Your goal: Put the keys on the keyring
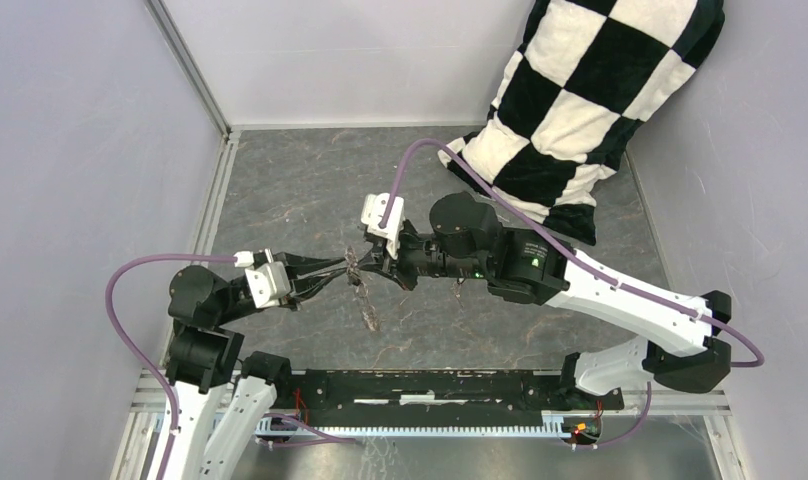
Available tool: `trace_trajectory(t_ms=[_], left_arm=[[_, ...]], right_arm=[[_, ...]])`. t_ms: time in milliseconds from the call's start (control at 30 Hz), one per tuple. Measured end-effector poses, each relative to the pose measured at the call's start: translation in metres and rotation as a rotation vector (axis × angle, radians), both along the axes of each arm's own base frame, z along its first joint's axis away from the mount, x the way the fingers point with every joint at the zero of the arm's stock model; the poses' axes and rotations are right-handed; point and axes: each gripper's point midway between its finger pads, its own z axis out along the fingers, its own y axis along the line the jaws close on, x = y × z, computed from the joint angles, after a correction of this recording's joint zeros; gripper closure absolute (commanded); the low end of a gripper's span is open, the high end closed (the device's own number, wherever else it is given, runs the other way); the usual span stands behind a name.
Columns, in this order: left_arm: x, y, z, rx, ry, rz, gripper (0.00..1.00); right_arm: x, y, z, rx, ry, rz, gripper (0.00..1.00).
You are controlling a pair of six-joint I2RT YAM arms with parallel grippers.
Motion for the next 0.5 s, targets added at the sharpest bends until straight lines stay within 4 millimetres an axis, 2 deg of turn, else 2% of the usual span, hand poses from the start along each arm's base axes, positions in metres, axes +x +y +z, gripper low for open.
trace_trajectory(t_ms=[133,300,500], left_arm=[[-0.002,0.002,0.007,0.024,-0.042,0.008,0.58],[-0.01,0.001,0.008,0.085,-0.07,-0.037,0.58],[-0.001,-0.004,0.0,0.081,0.021,-0.058,0.63]], right_arm=[[0.009,0.0,-0.01,-0.054,-0.002,-0.041,1.0],[0.017,0.001,-0.026,-0.119,0.001,-0.075,1.0],[0.02,0.004,-0.032,-0.154,0.003,-0.079,1.0]])
